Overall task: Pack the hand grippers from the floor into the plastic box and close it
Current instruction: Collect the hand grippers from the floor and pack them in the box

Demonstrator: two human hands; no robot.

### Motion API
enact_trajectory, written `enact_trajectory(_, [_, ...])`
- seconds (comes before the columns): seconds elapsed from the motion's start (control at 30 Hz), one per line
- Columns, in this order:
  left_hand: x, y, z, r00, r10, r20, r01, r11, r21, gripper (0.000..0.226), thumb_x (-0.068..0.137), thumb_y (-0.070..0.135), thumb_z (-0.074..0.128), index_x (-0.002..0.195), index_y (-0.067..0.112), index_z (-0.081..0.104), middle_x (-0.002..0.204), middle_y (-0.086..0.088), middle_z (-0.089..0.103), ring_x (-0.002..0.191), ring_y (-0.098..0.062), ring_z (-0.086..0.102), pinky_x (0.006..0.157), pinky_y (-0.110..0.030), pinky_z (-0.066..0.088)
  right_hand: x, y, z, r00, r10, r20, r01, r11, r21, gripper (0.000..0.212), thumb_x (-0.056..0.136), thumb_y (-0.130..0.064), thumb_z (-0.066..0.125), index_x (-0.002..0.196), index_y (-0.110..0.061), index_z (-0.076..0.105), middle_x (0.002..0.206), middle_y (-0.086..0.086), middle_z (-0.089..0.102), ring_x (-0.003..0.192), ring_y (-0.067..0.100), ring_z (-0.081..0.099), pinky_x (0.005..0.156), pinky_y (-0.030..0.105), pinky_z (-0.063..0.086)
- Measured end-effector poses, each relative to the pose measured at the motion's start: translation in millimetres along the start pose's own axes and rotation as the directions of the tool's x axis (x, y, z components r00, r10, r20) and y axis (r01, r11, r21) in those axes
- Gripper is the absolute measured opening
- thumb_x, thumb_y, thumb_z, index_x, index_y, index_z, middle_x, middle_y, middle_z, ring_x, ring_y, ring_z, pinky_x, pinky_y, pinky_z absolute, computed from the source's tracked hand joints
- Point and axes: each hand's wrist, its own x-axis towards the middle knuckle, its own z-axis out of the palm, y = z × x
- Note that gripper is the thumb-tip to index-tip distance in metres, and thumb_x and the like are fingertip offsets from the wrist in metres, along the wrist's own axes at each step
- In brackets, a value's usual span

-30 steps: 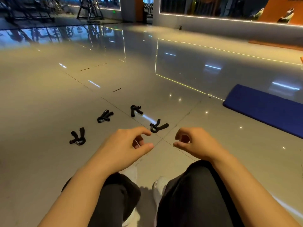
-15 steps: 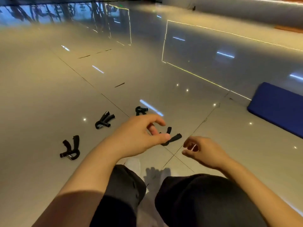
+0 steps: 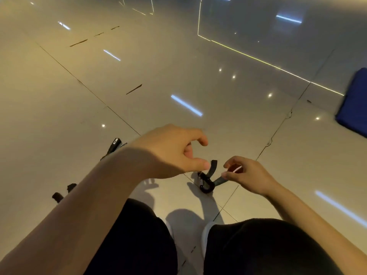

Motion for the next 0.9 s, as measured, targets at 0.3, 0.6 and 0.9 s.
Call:
enact_trajectory(0.3, [121.8,-90.1,37.9,0.991,-0.041,-0.126,0.037,0.999,-0.030,0.036,0.084,0.047,0.060,0.119,0.037,0.054,0.093,0.017,0.054,0.081,-0.006,0.054,0.080,-0.030,0.049,105.3,35.4,47.4,0.994,0.032,0.108,-0.008,0.977,-0.215,0.055,0.079,-0.031,0.071,0.128,-0.023,0.048,0.122,0.001,0.051,0.108,0.021,0.050,0.087,0.034,0.045])
enact_trajectory(0.6, [190.4,-228.2,182.5,0.982,-0.110,-0.156,0.145,0.961,0.236,0.056,0.087,0.040,0.060,0.135,0.018,0.042,0.142,-0.005,0.038,0.128,-0.025,0.039,0.103,-0.036,0.040,151.9,105.0,102.4,0.961,-0.005,0.278,0.202,0.697,-0.688,0.082,0.085,-0.025,0.062,0.148,-0.033,0.010,0.158,0.001,-0.002,0.145,0.027,-0.005,0.115,0.049,0.006])
enact_trajectory(0.9, [223.6,-294.0,213.3,0.939,-0.212,-0.269,0.292,0.907,0.304,0.065,0.089,0.042,0.056,0.143,0.014,0.035,0.151,-0.018,0.027,0.133,-0.036,0.035,0.104,-0.049,0.038,153.9,140.1,116.4,0.974,-0.151,0.171,0.228,0.644,-0.730,0.093,0.036,-0.025,0.089,0.119,-0.028,0.048,0.126,0.012,0.060,0.113,0.037,0.058,0.085,0.053,0.049])
